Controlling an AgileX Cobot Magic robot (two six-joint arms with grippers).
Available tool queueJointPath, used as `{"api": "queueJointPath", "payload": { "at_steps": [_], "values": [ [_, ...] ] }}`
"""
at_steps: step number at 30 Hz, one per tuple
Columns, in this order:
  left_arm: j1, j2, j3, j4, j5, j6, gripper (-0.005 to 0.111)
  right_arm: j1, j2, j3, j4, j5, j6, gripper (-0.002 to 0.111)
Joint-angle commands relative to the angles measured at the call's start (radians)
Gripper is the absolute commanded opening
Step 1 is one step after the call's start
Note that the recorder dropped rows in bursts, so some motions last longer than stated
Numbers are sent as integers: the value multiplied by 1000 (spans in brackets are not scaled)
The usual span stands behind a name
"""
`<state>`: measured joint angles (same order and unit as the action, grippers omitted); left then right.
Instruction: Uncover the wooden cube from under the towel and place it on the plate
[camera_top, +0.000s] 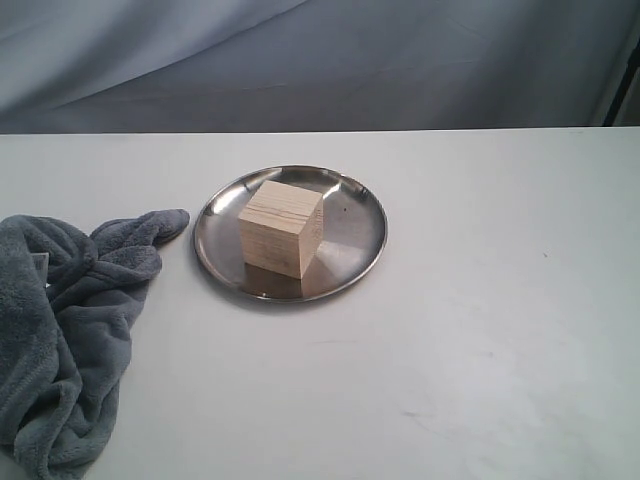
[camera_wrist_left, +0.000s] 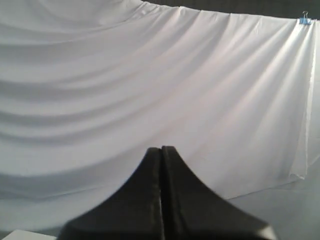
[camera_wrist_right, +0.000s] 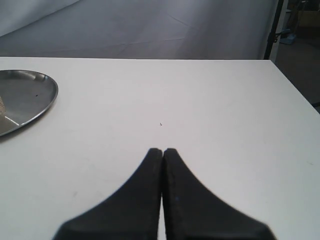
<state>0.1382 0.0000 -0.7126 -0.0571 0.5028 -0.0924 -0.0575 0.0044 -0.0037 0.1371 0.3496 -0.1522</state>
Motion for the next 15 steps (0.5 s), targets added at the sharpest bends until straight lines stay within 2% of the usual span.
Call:
{"api": "queueJointPath", "payload": {
  "at_steps": [1, 5, 9, 15],
  "values": [
    [1, 0, -45, -63, -21, 73, 0, -2, -4, 4, 7, 0, 3, 0],
    [1, 0, -43, -42, -36, 172, 0, -2, -4, 4, 7, 0, 3, 0],
    [1, 0, -7, 13, -66, 175, 0, -2, -4, 4, 7, 0, 3, 0],
    [1, 0, 77, 16, -96, 175, 0, -2, -4, 4, 7, 0, 3, 0]
  ]
}}
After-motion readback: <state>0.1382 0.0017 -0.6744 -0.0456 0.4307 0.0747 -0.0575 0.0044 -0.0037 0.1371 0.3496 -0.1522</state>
